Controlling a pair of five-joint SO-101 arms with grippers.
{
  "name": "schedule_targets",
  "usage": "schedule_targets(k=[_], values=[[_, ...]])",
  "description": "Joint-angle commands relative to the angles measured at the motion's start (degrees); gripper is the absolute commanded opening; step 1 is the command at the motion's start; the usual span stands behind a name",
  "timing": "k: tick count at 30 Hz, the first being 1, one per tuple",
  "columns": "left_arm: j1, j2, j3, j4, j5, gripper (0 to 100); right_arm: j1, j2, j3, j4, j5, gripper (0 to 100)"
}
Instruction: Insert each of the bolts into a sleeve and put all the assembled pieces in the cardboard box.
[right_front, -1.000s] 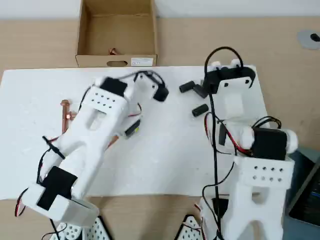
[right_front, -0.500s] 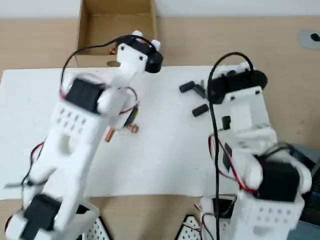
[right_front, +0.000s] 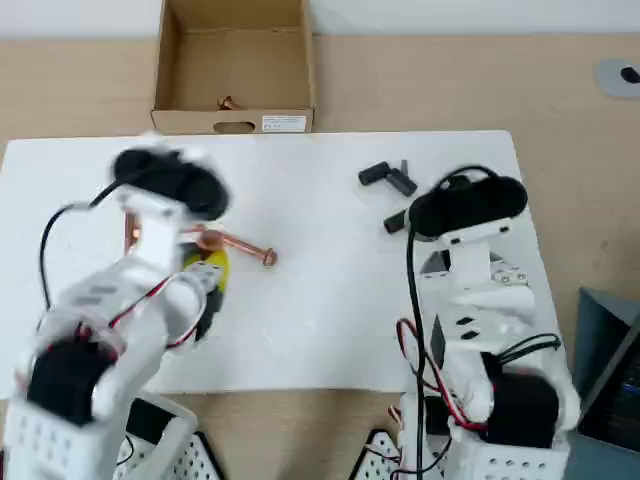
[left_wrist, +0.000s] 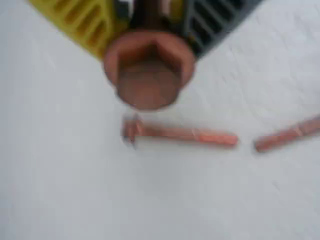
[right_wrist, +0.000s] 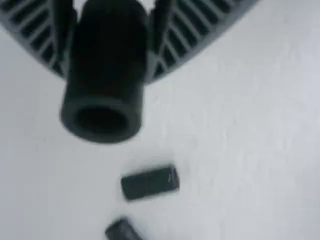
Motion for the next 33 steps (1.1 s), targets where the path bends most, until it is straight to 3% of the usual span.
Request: schedule_targets(k=[1,9,15,21,29,33], values=[[-5.5,-11.0,9.1,-6.6,2.8,0,-0.9,-4.4,5.8,-5.5,-5.7,0.9],[-9.0,-27.1,22.7,-14.1,11.5,0,-17.0,-10.2,17.4,-11.3,-12.7,0.9],[-8.8,-35.9,29.8,-19.3,16.4,0,-27.0,-12.6,23.7,-20.5,-12.5,0.9],[-8.7,-36.2,30.6,-23.5,17.4,0,-35.9,-16.1,29.1,-25.8,-12.4,0.9],[-7.6,-36.1,30.5,-33.5,34.3,0,-44.7,-25.0,36.3,-28.2,-12.3,0.9],[-3.6,-36.1,29.5,-34.2,38.5,0,-48.0,-31.0,38.9,-28.2,-7.4,0.9]])
